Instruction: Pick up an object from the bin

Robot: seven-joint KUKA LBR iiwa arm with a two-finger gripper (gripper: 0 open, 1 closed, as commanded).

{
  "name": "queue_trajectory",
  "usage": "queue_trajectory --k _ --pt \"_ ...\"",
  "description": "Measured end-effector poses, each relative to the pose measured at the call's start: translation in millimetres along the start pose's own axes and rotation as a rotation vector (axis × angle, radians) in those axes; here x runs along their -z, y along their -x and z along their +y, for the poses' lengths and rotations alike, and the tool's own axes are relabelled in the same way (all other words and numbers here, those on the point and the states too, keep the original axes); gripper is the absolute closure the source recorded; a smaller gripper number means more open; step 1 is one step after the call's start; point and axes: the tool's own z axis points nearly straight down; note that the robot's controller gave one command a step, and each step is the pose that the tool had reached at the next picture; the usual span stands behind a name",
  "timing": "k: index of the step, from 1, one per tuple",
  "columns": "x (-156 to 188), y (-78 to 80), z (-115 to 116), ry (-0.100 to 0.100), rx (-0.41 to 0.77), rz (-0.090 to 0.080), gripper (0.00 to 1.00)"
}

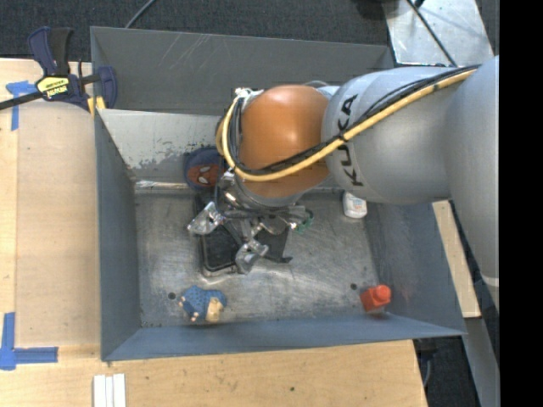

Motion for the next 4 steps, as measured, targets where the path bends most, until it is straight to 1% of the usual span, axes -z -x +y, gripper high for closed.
queue_trajectory --k 1,2,3,4 --pt "108 -2.2 5 -0.013 -0.045 -0.018 1.0" --pt "40 -66.6 -12 -0.005 0.048 -0.003 1.0" --pt "44 -63.1 -11 -0.008 0.049 -0.01 0.0" --pt "4 -37.6 -33 -0.013 0.114 -0.013 0.0"
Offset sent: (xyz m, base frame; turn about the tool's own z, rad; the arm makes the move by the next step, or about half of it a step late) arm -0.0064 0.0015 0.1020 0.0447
